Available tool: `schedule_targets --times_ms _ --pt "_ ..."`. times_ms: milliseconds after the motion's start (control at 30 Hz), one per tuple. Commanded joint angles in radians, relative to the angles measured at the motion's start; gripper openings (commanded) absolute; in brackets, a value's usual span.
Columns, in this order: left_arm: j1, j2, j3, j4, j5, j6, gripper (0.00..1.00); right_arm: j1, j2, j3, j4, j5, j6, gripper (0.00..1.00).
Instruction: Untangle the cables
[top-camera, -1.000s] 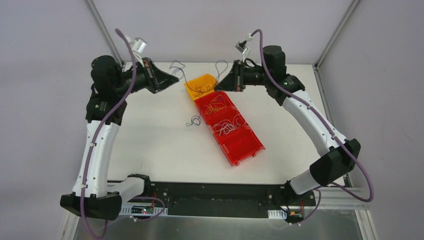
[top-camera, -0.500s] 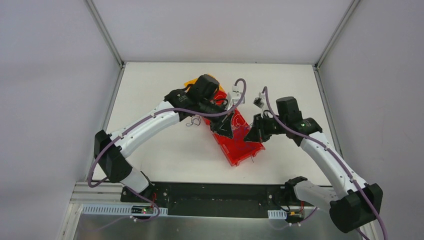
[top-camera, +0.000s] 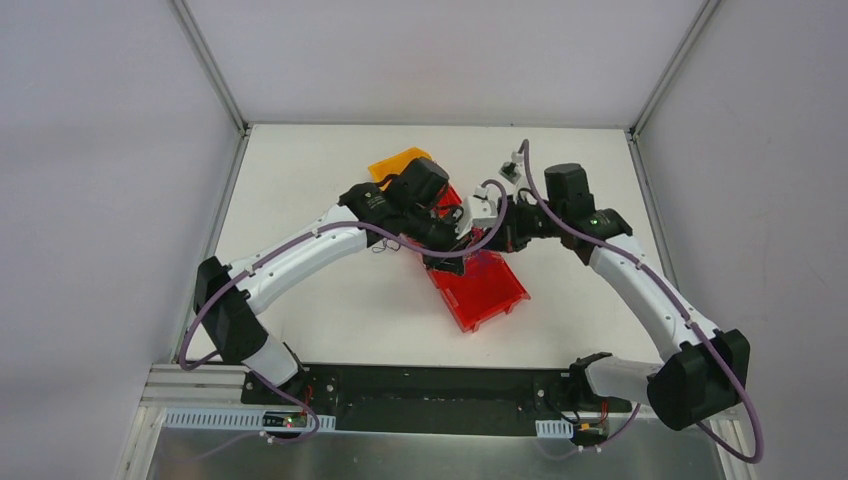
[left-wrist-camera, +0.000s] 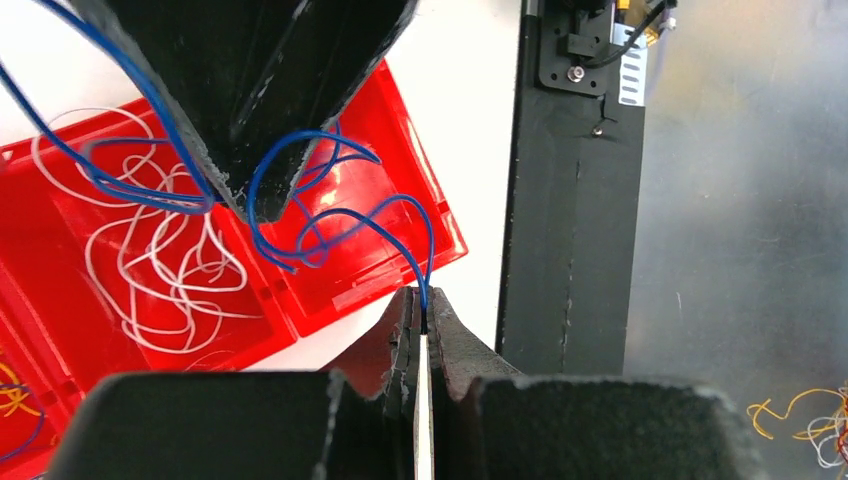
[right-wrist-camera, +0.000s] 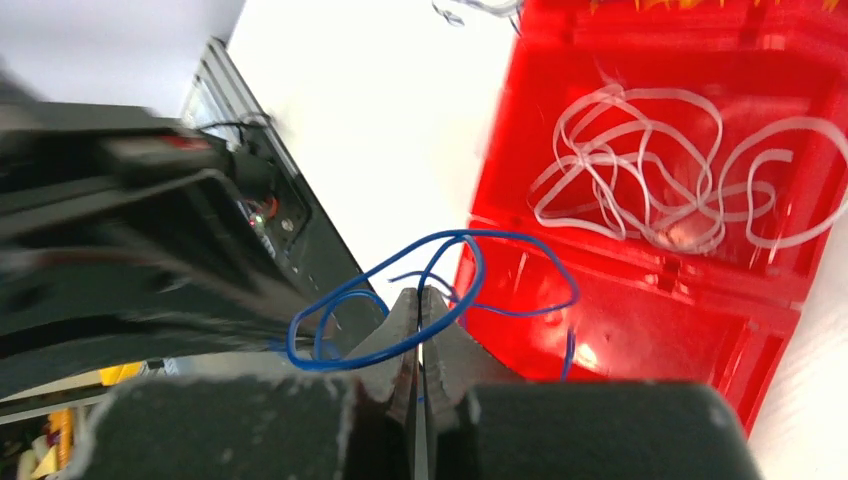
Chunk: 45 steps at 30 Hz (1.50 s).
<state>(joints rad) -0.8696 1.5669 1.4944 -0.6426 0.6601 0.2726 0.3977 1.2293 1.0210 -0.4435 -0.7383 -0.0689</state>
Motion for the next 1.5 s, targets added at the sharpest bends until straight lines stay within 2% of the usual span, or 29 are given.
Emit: schedule_targets --times_ms 0,100,300,367,400,500,600,767,933,1133,1333,1367,1467 --pt "0.065 -0.023 0.080 -0.010 0.041 0.004 0.00 -0.003 -0.047 0.092 0.013 -0.081 0.049 0.00" --pt "0.112 -0.001 0.128 -0.012 0.107 -0.025 0.00 -0.002 -0.040 0.041 0.065 -0.079 0.064 0.00" --pt "0.090 0.066 0.125 -0.022 0.127 -0.023 0.00 -0.003 0.022 -0.168 0.187 -0.084 0.079 0.00" --pt "0.080 0.095 0.117 -0.029 0.129 -0.016 0.00 -0.003 0.041 -0.207 0.210 -0.096 0.108 0.03" --pt "0.073 0.109 0.112 -0.030 0.128 -0.011 0.00 -0.004 0.051 -0.217 0.214 -0.101 0.120 0.07" --pt "0.053 0.143 0.095 -0.032 0.129 -0.006 0.00 -0.011 0.052 -0.212 0.159 -0.114 0.125 0.30" --pt "0.042 0.175 0.089 -0.033 0.123 -0.010 0.00 -0.035 0.006 -0.202 0.081 -0.092 0.091 0.47" --pt "0.032 0.235 0.090 -0.033 0.109 -0.006 0.00 -0.081 -0.079 -0.198 -0.048 -0.040 -0.007 0.61" --pt "0.026 0.277 0.070 -0.032 0.093 0.004 0.00 -0.131 -0.126 -0.227 -0.116 -0.005 -0.026 0.75" --pt "0.026 0.291 0.071 -0.034 0.057 0.017 0.00 -0.195 -0.124 -0.205 -0.146 0.012 -0.052 0.75" --pt "0.020 0.289 0.064 -0.053 -0.030 0.035 0.00 -0.221 -0.078 -0.153 -0.198 0.121 -0.070 0.73" --pt "0.018 0.290 0.071 -0.066 -0.039 0.044 0.05 -0.225 -0.072 -0.147 -0.201 0.142 -0.072 0.73" --pt "0.018 0.287 0.105 -0.109 -0.042 0.058 0.40 -0.233 -0.070 -0.142 -0.202 0.145 -0.087 0.73"
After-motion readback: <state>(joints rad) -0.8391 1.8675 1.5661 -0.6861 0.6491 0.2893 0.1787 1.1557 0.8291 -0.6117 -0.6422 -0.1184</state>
